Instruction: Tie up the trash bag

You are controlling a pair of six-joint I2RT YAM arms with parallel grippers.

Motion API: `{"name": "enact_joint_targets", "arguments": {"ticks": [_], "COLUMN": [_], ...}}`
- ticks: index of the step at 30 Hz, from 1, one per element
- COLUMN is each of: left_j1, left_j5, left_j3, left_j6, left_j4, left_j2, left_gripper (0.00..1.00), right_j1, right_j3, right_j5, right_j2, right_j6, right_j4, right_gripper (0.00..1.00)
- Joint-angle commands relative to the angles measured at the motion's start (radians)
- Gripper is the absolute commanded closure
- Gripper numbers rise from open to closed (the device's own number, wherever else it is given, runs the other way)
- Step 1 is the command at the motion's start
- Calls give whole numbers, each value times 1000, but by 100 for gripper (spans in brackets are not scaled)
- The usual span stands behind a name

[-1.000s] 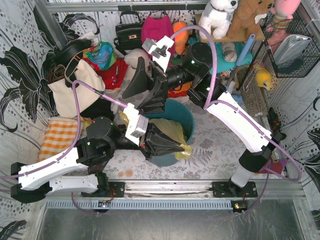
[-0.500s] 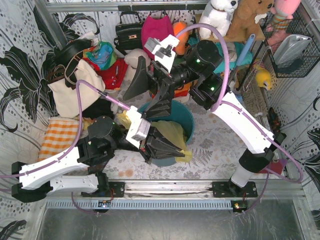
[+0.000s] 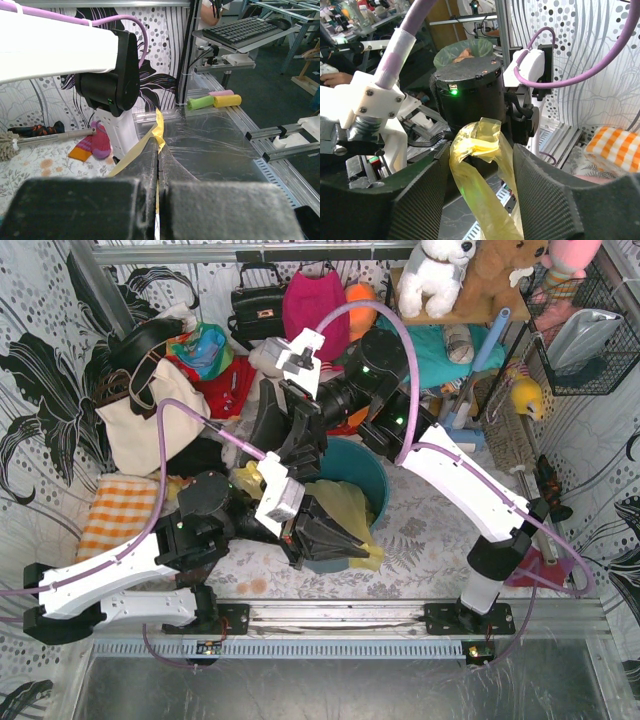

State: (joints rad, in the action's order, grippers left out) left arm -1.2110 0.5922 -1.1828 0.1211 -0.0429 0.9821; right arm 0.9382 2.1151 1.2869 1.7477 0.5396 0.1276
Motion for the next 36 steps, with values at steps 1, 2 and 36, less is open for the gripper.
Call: {"name": "enact_joint_targets", "arguments": {"ticks": [1,2,36], "left_j1": [-4,-4,-4], "left_j5": [8,9,-721], "left_j3": [-32,-33,88], "left_j6": [5,5,-60], "left_j4": [-28,-26,0], "left_j2": [-5,-6,-168], "left_gripper": [100,100,100], "right_j1": [8,9,8], "right_j3": [14,13,-414], "right_j5": [33,34,-996], "right_j2": [11,12,-423], "right_j6": [33,38,-265], "right_j4": [76,85,-235], "right_gripper": [49,52,100]}}
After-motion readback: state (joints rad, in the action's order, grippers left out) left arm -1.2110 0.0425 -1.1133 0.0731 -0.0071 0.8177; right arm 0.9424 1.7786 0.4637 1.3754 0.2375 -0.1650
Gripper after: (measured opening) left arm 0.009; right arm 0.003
